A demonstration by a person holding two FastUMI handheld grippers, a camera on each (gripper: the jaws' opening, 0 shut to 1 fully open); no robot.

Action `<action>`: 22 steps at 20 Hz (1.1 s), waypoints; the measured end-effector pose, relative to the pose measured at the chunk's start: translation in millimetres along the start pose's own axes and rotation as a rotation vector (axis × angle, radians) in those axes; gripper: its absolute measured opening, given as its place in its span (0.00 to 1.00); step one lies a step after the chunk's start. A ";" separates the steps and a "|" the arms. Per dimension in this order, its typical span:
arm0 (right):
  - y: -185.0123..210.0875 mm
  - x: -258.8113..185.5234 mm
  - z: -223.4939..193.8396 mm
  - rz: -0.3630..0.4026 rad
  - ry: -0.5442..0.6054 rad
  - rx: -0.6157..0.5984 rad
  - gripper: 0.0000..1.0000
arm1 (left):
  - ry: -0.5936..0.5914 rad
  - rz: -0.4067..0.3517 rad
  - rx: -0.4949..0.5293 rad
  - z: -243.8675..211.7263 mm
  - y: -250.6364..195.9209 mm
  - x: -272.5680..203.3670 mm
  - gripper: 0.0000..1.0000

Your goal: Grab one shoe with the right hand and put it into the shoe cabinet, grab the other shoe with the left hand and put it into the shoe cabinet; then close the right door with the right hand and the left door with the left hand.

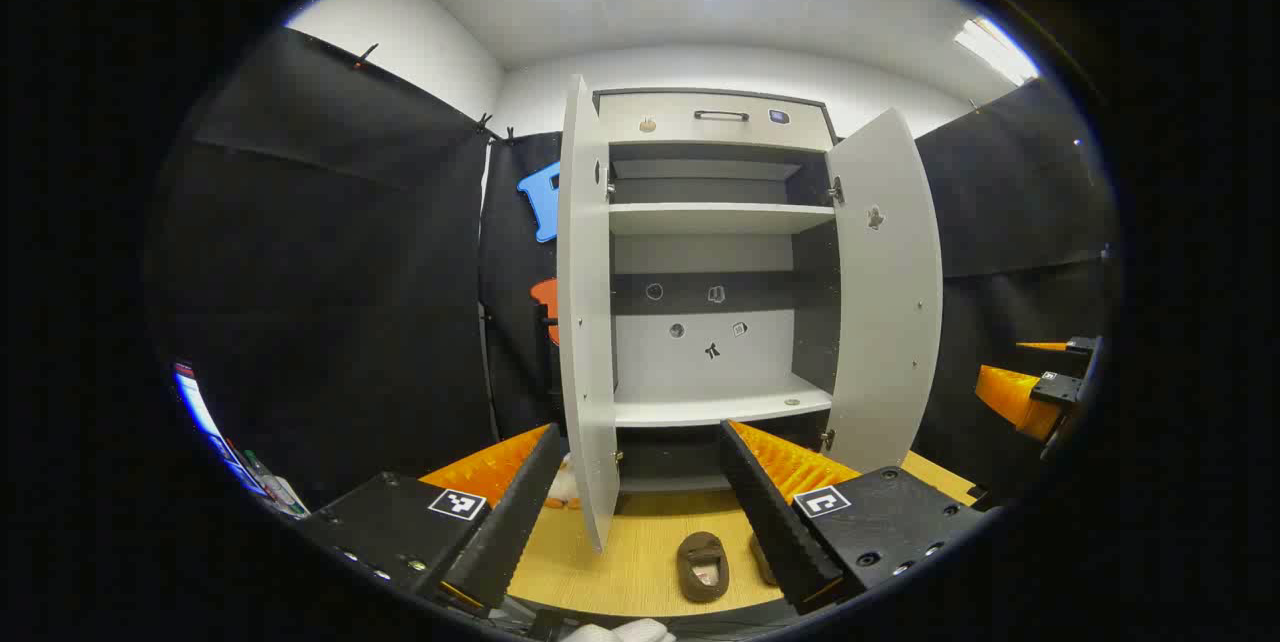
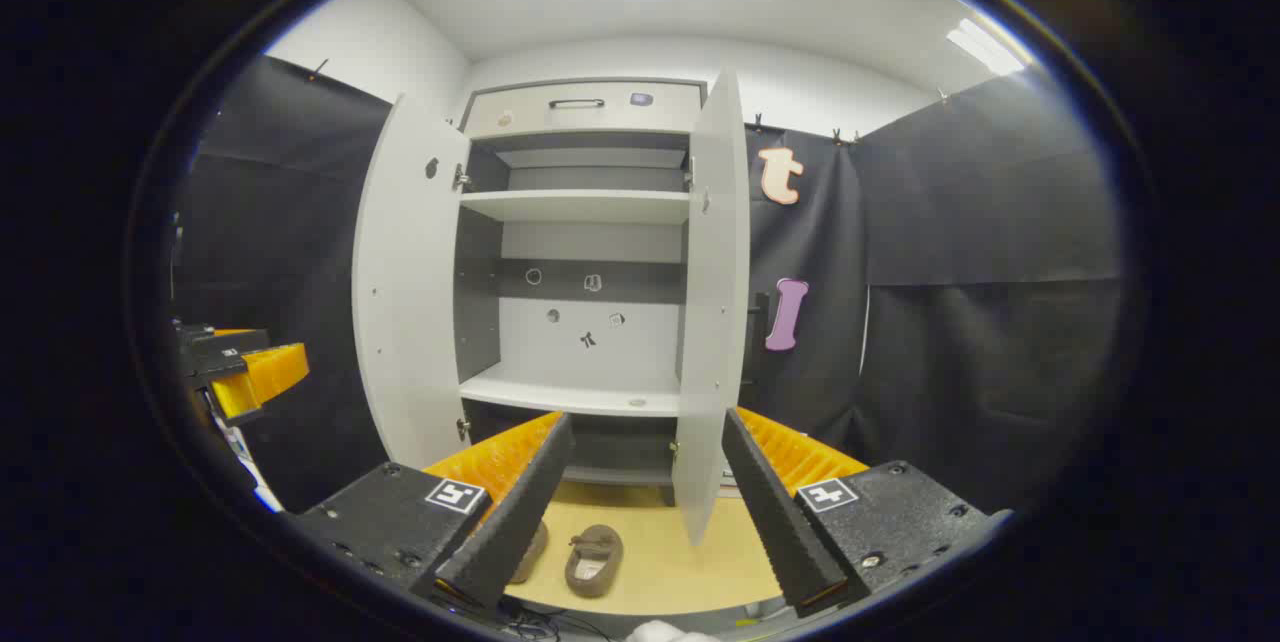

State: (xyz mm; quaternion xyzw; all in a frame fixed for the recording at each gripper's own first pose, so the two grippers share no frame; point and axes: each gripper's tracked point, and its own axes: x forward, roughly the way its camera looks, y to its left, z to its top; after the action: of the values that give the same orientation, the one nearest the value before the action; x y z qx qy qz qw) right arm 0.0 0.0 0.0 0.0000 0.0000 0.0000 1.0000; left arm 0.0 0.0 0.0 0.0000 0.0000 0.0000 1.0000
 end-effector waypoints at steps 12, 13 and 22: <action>7.3 2.6 -6.5 0.004 0.015 0.001 0.99 | 0.009 -0.001 0.012 -3.1 3.1 -2.6 0.96; 8.6 2.7 -7.9 0.005 0.019 -0.002 0.99 | 0.009 -0.002 0.011 -3.3 3.9 -3.9 0.96; 28.2 33.5 -107.0 0.056 0.215 -0.049 0.99 | 0.029 0.011 0.011 -11.3 9.0 -5.4 0.95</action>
State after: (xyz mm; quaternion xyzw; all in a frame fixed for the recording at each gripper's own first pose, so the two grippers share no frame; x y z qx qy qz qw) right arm 33.5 28.2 -107.0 -0.0244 0.1070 0.0281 0.9936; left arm -5.4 9.0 -11.3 0.0057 0.0143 0.0055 0.9999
